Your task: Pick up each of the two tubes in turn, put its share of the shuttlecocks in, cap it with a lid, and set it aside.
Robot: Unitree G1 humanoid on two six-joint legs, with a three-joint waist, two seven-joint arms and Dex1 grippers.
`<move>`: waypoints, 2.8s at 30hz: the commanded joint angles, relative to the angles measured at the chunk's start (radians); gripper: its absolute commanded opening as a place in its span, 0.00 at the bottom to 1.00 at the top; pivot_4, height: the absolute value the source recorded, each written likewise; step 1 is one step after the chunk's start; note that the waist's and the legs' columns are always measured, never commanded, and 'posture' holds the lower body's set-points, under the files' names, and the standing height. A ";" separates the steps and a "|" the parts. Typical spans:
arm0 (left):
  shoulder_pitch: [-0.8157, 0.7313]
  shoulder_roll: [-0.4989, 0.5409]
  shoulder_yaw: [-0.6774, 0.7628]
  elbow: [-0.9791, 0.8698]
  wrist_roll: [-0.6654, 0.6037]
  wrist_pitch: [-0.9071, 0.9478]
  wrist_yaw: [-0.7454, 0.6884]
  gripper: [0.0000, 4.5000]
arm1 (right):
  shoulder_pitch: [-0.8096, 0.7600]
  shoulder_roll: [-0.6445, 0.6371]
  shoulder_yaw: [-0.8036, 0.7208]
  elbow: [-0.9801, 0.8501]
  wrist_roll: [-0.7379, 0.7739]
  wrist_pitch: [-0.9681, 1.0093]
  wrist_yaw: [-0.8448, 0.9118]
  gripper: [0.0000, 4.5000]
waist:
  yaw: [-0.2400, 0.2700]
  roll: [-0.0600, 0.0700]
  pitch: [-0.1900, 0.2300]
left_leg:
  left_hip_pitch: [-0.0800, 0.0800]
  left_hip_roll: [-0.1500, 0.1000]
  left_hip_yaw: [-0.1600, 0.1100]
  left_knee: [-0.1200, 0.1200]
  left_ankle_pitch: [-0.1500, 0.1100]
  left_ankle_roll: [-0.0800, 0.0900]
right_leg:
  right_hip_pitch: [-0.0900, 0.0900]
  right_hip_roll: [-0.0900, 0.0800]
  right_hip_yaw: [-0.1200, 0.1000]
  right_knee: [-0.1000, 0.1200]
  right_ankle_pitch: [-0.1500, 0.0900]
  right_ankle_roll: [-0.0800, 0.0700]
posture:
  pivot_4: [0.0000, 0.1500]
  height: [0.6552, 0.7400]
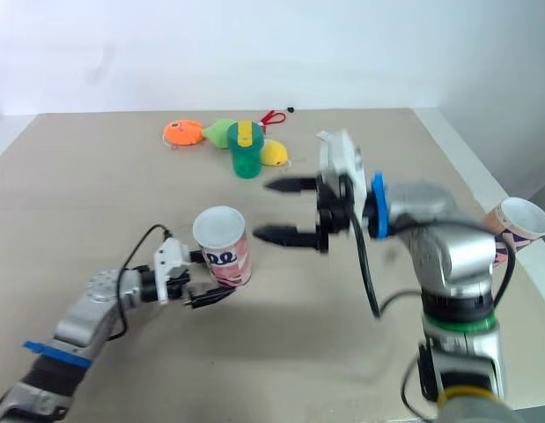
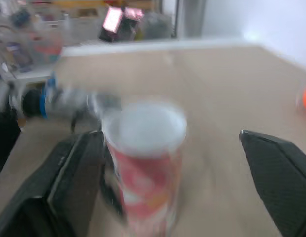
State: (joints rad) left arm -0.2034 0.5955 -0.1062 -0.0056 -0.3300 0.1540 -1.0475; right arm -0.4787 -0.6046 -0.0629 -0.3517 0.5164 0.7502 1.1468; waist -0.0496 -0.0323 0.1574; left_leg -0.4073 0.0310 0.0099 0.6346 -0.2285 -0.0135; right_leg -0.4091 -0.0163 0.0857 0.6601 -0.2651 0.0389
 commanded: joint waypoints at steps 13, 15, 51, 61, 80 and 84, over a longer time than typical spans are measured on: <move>-0.036 0.062 0.035 -0.147 -0.127 0.183 -0.117 1.00 | 0.172 0.205 0.272 0.184 -0.239 -0.456 -0.168 0.99 | 0.003 0.000 0.018 | -0.004 -0.004 -0.005 0.003 0.001 -0.002 | 0.001 -0.003 -0.001 0.001 -0.001 0.005 | 1.00 1.00; -0.045 0.043 0.019 -0.148 -0.114 0.187 -0.106 1.00 | 0.157 0.224 0.288 0.202 -0.242 -0.462 -0.173 0.99 | 0.003 0.000 0.018 | -0.005 -0.004 -0.007 0.003 0.001 -0.002 | 0.001 -0.003 -0.002 0.001 -0.001 0.005 | 1.00 1.00; -0.304 -0.189 0.013 -0.127 -0.107 0.176 0.108 1.00 | 0.339 0.333 -0.310 0.089 -0.222 -0.390 -0.921 0.62 | 0.025 0.000 0.018 | -0.009 -0.011 -0.014 0.008 0.007 -0.011 | 0.002 -0.005 -0.011 0.005 0.003 0.005 | 1.00 1.00; -0.295 -0.233 -0.044 -0.100 -0.054 0.122 0.106 1.00 | 0.366 0.337 -0.341 0.180 -0.226 -0.391 -0.998 0.71 | 0.023 0.003 0.017 | -0.008 -0.009 -0.013 0.007 0.007 -0.010 | 0.002 -0.002 -0.009 0.005 0.004 0.004 | 1.00 1.00; -0.141 -0.197 0.106 -0.083 -0.053 0.115 0.220 1.00 | 0.640 0.271 -0.277 -0.158 0.047 -0.349 -0.730 0.99 | 0.013 0.007 0.015 | -0.006 -0.009 -0.013 0.008 0.007 -0.009 | 0.003 -0.003 -0.007 0.005 0.004 0.006 | 1.00 1.00; -0.009 -0.185 0.183 -0.145 -0.045 0.080 0.293 1.00 | 0.616 0.121 -0.115 -0.212 0.034 -0.310 -0.557 0.99 | 0.001 0.006 0.015 | -0.001 -0.006 -0.012 0.008 0.009 -0.007 | 0.006 -0.001 -0.005 0.005 0.003 0.010 | 1.00 1.00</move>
State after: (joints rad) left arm -0.2313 0.4027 0.0366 -0.0941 -0.3710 0.2638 -0.7788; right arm 0.1508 -0.4583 -0.2064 -0.5170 0.5487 0.4381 0.5310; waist -0.0483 -0.0263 0.1728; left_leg -0.4076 0.0257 -0.0023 0.6430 -0.2187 -0.0205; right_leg -0.4026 -0.0167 0.0808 0.6655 -0.2613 0.0489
